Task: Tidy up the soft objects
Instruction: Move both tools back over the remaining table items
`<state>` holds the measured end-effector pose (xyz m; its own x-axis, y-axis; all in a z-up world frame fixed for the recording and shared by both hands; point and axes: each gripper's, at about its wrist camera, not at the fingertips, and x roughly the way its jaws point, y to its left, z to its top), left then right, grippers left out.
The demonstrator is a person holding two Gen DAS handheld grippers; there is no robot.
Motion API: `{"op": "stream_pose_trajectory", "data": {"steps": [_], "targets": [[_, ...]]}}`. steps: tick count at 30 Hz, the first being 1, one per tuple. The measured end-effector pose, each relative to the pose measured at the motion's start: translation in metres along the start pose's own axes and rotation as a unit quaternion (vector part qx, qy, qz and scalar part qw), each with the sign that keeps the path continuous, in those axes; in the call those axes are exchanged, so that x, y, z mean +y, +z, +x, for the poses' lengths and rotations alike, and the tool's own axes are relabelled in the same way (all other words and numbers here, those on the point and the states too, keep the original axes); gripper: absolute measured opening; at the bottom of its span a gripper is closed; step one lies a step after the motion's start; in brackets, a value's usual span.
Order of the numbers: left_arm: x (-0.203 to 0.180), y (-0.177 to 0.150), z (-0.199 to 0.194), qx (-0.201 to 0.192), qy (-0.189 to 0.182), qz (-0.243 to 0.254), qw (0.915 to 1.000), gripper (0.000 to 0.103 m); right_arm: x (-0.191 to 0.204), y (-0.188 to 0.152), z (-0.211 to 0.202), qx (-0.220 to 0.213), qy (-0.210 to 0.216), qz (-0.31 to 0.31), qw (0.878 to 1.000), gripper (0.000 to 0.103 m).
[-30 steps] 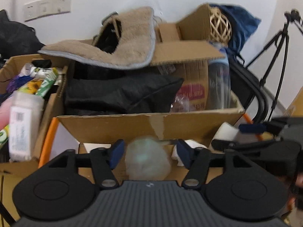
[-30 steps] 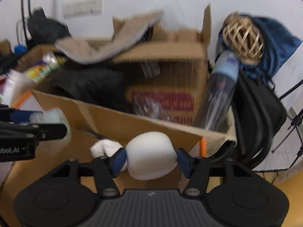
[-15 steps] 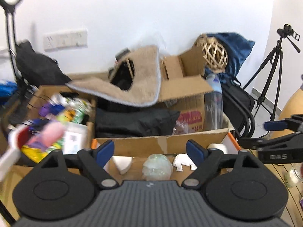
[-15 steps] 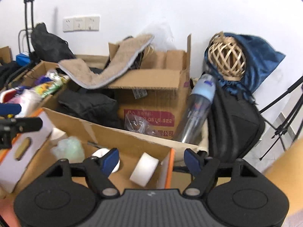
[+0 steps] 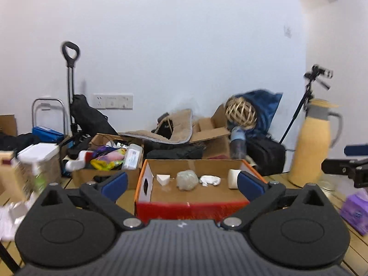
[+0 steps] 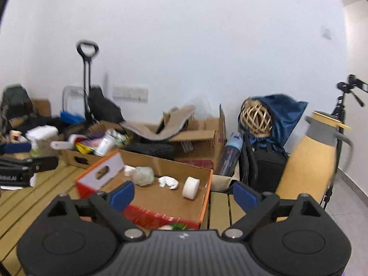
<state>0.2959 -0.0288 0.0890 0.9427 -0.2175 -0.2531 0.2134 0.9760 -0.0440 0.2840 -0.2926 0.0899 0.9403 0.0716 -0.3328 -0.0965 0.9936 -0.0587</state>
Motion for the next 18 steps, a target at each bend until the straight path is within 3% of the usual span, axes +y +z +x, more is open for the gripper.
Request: {"op": "stream_pose_trajectory", "data": {"steps": [5, 8, 10, 12, 15, 18], "targets": [[-0.001, -0.055, -0.092, -0.032, -0.004, -0.030, 0.9990, 0.103, 0.015, -0.068, -0.091, -0.054, -0.010, 0.023, 0.998, 0.101], [-0.003, -0.092, -0.133, -0.025, 0.015, -0.027, 0.9992, 0.103, 0.027, -0.108, -0.135, -0.074, -0.011, 0.040, 0.996, 0.103], [-0.006, -0.116, -0.161, -0.048, 0.038, -0.009, 0.9981, 0.103, 0.034, -0.134, -0.159, -0.084, -0.014, 0.056, 0.995, 0.103], [-0.009, -0.138, -0.182, -0.067, 0.034, -0.004, 0.9971, 0.103, 0.044, -0.159, -0.180, -0.092, -0.001, 0.062, 0.994, 0.103], [-0.017, -0.161, -0.198, -0.052, 0.030, 0.021, 0.9980, 0.103, 0.063, -0.189, -0.195, -0.093, 0.001, 0.026, 0.995, 0.103], [-0.023, -0.173, -0.212, -0.054, 0.041, 0.034, 0.9971, 0.103, 0.074, -0.211, -0.208, -0.086, 0.007, 0.048, 0.995, 0.103]]}}
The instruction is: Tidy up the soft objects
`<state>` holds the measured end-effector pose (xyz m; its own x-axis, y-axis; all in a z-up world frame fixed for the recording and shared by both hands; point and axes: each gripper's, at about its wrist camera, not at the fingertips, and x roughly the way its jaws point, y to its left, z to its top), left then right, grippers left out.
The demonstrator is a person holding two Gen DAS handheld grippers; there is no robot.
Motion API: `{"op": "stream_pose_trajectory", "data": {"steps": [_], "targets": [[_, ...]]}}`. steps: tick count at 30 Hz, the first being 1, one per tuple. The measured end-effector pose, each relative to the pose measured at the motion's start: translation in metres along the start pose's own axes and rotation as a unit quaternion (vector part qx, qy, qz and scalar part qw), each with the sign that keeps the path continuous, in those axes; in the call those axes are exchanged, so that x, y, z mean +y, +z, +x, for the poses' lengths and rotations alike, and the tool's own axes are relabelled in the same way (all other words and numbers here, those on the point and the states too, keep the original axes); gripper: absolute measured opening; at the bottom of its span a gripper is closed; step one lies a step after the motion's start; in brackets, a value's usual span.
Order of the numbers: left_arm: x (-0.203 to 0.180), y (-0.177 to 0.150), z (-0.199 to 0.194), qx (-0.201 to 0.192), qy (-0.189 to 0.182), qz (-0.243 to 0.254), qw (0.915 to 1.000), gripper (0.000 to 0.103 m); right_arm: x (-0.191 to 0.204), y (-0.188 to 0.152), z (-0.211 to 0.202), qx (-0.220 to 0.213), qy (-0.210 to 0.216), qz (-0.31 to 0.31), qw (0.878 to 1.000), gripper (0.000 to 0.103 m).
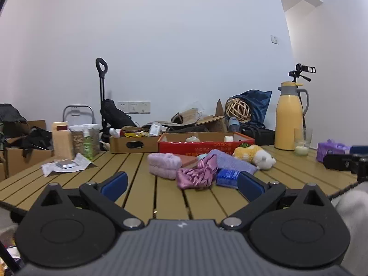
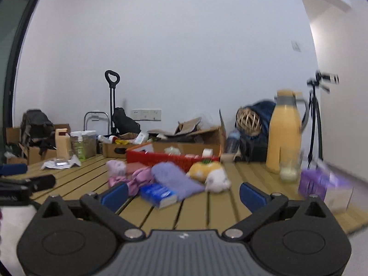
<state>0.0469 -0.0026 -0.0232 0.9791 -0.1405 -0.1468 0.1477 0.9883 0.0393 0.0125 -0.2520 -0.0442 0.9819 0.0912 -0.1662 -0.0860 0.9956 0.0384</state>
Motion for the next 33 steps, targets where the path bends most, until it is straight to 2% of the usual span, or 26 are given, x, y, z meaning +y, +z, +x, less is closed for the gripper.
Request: {"op": "stream_pose_trajectory", "data": {"steps": [2, 5, 9, 14, 19, 21, 23, 24, 26, 28, 29, 31, 33], "targets": [[0.001, -0.004, -0.004, 0.002, 0.002, 0.002, 1.0000, 0.103, 0.004, -0.014, -0.008, 0.002, 0.009, 0.016, 1.000, 0.103], [0.004, -0.002, -0.002, 0.009, 0.005, -0.006, 0.9999, 0.103, 0.010, -0.026, -0.012, 0.012, 0.008, 0.008, 1.000, 0.103], [0.007, 0.000, 0.004, 0.012, 0.011, -0.013, 0.9998, 0.103, 0.007, -0.028, -0.010, 0.012, 0.010, 0.019, 1.000, 0.103], [-0.002, -0.002, 0.024, 0.028, 0.000, 0.000, 0.9996, 0.103, 0.005, -0.025, 0.004, 0.017, 0.013, 0.012, 1.000, 0.103], [-0.003, 0.004, 0.069, 0.046, -0.019, -0.035, 0.9982, 0.103, -0.006, -0.019, 0.041, 0.045, 0.051, 0.045, 0.997, 0.103], [-0.002, 0.008, 0.093, 0.058, -0.022, -0.048, 0.9969, 0.103, -0.006, -0.013, 0.060, 0.052, 0.051, 0.039, 0.997, 0.103], [0.002, 0.011, 0.121, 0.081, -0.013, -0.056, 0.9950, 0.102, -0.003, -0.004, 0.082, 0.047, 0.061, 0.028, 0.997, 0.102], [0.003, 0.012, 0.135, 0.097, -0.006, -0.057, 0.9937, 0.099, -0.003, 0.002, 0.093, 0.051, 0.069, 0.029, 0.996, 0.101], [0.007, 0.012, 0.162, 0.119, -0.004, -0.063, 0.9909, 0.088, -0.001, 0.013, 0.124, 0.059, 0.097, 0.036, 0.993, 0.094], [0.015, 0.011, 0.187, 0.139, -0.019, -0.077, 0.9871, 0.073, 0.003, 0.021, 0.156, 0.070, 0.110, 0.027, 0.991, 0.087], [0.018, 0.011, 0.196, 0.148, -0.027, -0.085, 0.9849, 0.071, 0.006, 0.026, 0.172, 0.074, 0.111, 0.021, 0.991, 0.084], [0.024, 0.009, 0.214, 0.166, -0.033, -0.102, 0.9802, 0.068, 0.010, 0.034, 0.203, 0.084, 0.115, 0.015, 0.990, 0.065], [0.026, 0.008, 0.228, 0.184, -0.037, -0.109, 0.9762, 0.063, 0.012, 0.039, 0.236, 0.103, 0.129, 0.027, 0.986, 0.053]]}}
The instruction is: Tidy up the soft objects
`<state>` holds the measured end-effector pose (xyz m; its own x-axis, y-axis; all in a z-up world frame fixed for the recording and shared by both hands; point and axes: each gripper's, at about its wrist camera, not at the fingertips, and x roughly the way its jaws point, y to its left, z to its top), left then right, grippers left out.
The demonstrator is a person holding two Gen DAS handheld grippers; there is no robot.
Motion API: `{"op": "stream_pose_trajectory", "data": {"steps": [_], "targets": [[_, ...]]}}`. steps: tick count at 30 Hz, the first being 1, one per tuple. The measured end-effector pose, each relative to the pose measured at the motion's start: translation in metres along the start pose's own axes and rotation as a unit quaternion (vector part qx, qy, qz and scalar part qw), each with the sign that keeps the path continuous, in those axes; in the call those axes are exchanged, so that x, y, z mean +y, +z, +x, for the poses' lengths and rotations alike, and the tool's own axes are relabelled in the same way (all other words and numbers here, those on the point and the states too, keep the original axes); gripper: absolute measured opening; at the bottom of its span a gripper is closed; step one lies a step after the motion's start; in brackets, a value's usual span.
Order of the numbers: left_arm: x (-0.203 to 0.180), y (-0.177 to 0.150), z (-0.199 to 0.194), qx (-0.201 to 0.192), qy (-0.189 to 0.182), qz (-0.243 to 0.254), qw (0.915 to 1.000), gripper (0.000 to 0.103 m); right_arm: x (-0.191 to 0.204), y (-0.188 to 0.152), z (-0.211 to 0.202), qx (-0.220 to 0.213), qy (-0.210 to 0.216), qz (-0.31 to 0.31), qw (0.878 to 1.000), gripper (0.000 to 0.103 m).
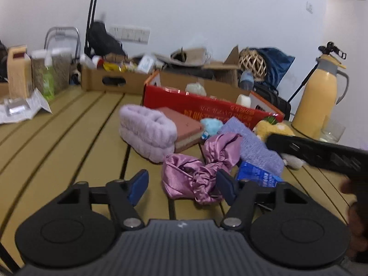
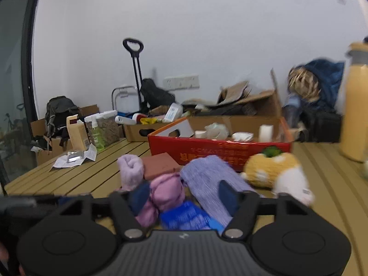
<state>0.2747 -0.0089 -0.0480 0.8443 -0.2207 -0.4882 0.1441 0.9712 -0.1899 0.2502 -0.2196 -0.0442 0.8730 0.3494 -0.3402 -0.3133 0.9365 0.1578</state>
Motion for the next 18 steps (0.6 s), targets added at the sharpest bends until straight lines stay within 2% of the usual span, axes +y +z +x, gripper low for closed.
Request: {"op": "stream_pose_trajectory", "data": {"steps": [1, 4, 7, 8, 9, 10, 11, 12, 14, 18], "targets": [[0.001, 0.001, 0.005, 0.007, -0.003, -0.004, 1.0000, 0.063, -0.003, 0.005, 0.016, 0.013, 0.008, 0.012, 1.000, 0.046], [0.005, 0.000, 0.012, 0.021, -0.023, -0.022, 0.9993, 0.066, -0.010, 0.013, 0.057, 0.044, 0.036, 0.034, 0.998, 0.042], [0.007, -0.002, 0.015, 0.027, -0.034, -0.024, 0.9988, 0.063, -0.011, 0.013, 0.084, 0.071, 0.041, 0.046, 0.996, 0.037], [0.008, -0.002, 0.015, 0.027, -0.040, -0.023, 0.9986, 0.058, -0.012, 0.011, 0.091, 0.077, 0.048, 0.054, 0.994, 0.036], [0.008, -0.001, 0.015, 0.028, -0.049, -0.022, 0.9982, 0.042, -0.013, 0.010, 0.094, 0.080, 0.057, 0.064, 0.993, 0.028], [0.006, -0.001, 0.015, 0.032, -0.056, -0.017, 0.9978, 0.022, -0.015, 0.008, 0.098, 0.085, 0.065, 0.072, 0.992, 0.023], [0.005, -0.001, 0.015, 0.035, -0.060, -0.012, 0.9975, 0.016, -0.016, 0.006, 0.097, 0.088, 0.066, 0.076, 0.991, 0.022], [0.004, -0.002, 0.014, 0.034, -0.062, -0.007, 0.9975, 0.015, -0.017, 0.005, 0.097, 0.090, 0.066, 0.078, 0.991, 0.015], [0.003, -0.001, 0.012, 0.030, -0.063, -0.005, 0.9975, 0.011, -0.018, 0.003, 0.093, 0.089, 0.065, 0.079, 0.991, 0.009], [0.000, 0.008, -0.004, 0.010, -0.070, 0.002, 0.9975, 0.010, -0.013, 0.005, 0.077, 0.076, 0.056, 0.073, 0.993, 0.006]]}}
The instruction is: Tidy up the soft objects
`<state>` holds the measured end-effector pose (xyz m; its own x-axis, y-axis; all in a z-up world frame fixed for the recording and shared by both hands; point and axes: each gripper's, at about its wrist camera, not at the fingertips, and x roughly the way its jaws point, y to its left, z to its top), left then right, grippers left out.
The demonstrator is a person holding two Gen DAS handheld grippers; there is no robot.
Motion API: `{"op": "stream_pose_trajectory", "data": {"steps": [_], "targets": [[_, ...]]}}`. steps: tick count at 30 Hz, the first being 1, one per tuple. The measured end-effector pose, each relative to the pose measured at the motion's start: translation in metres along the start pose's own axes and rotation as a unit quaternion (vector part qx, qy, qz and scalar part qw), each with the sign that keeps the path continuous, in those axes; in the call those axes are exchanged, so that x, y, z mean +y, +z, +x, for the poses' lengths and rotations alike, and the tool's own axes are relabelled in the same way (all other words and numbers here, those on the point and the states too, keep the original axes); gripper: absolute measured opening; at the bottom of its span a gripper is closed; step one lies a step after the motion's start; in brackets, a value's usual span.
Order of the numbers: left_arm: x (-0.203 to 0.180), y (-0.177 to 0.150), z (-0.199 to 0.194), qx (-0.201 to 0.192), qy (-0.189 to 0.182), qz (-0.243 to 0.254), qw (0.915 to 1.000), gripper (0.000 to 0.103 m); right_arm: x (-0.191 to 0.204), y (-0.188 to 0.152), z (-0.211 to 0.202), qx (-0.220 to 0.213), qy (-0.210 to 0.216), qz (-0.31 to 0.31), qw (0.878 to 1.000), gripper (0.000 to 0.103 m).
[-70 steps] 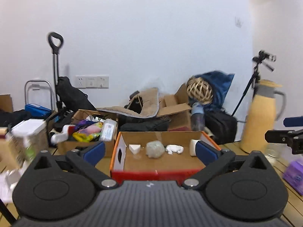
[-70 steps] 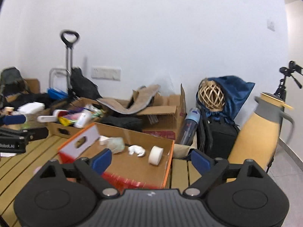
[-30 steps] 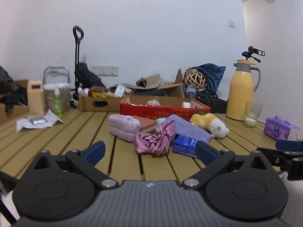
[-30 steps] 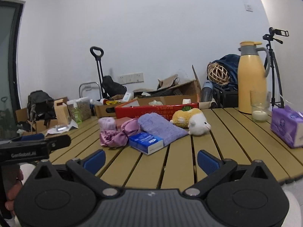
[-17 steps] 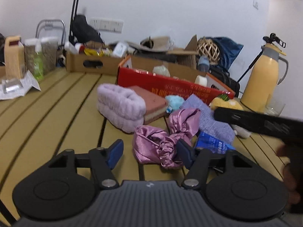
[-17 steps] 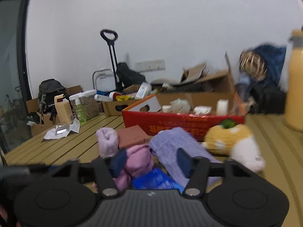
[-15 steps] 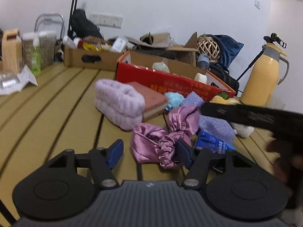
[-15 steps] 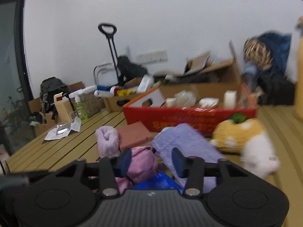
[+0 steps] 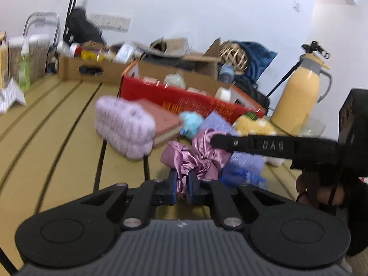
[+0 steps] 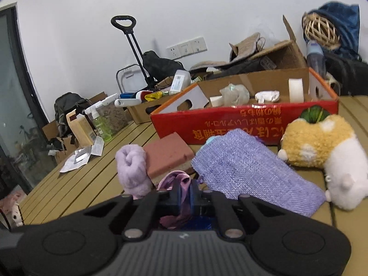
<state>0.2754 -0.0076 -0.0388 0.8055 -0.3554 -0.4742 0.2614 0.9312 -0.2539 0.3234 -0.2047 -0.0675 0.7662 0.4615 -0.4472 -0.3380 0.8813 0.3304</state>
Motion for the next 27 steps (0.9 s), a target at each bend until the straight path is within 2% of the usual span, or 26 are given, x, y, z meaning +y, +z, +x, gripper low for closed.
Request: {"op": "stream_pose_trajectory", "data": {"steps": [3, 9, 14, 17, 21, 25, 27], "targets": [[-0.013, 0.008, -0.025, -0.027, -0.001, 0.029, 0.9992, 0.009, 0.012, 0.000, -0.026, -0.030, -0.005, -0.010, 0.999, 0.006], [-0.048, 0.009, -0.067, -0.063, -0.020, 0.069, 0.9954, 0.009, 0.022, -0.009, -0.090, -0.091, -0.005, 0.013, 0.996, 0.006], [-0.067, 0.017, -0.081, -0.079, -0.035, 0.080, 0.9931, 0.009, 0.018, -0.014, -0.126, -0.123, -0.004, 0.022, 0.992, 0.006], [-0.069, 0.037, -0.075, -0.087, -0.049, 0.082, 0.9916, 0.009, 0.014, -0.001, -0.134, -0.136, 0.001, 0.021, 0.991, 0.006], [-0.059, 0.080, -0.050, -0.093, -0.058, 0.086, 0.9903, 0.010, 0.011, 0.038, -0.123, -0.150, -0.003, -0.008, 0.989, 0.006], [-0.038, 0.135, -0.008, -0.088, -0.040, 0.067, 0.9931, 0.010, -0.002, 0.103, -0.072, -0.128, 0.014, -0.026, 0.991, 0.006], [-0.021, 0.160, 0.019, -0.073, -0.030, 0.038, 0.9962, 0.010, -0.010, 0.138, -0.037, -0.106, 0.023, -0.022, 0.994, 0.006]]}}
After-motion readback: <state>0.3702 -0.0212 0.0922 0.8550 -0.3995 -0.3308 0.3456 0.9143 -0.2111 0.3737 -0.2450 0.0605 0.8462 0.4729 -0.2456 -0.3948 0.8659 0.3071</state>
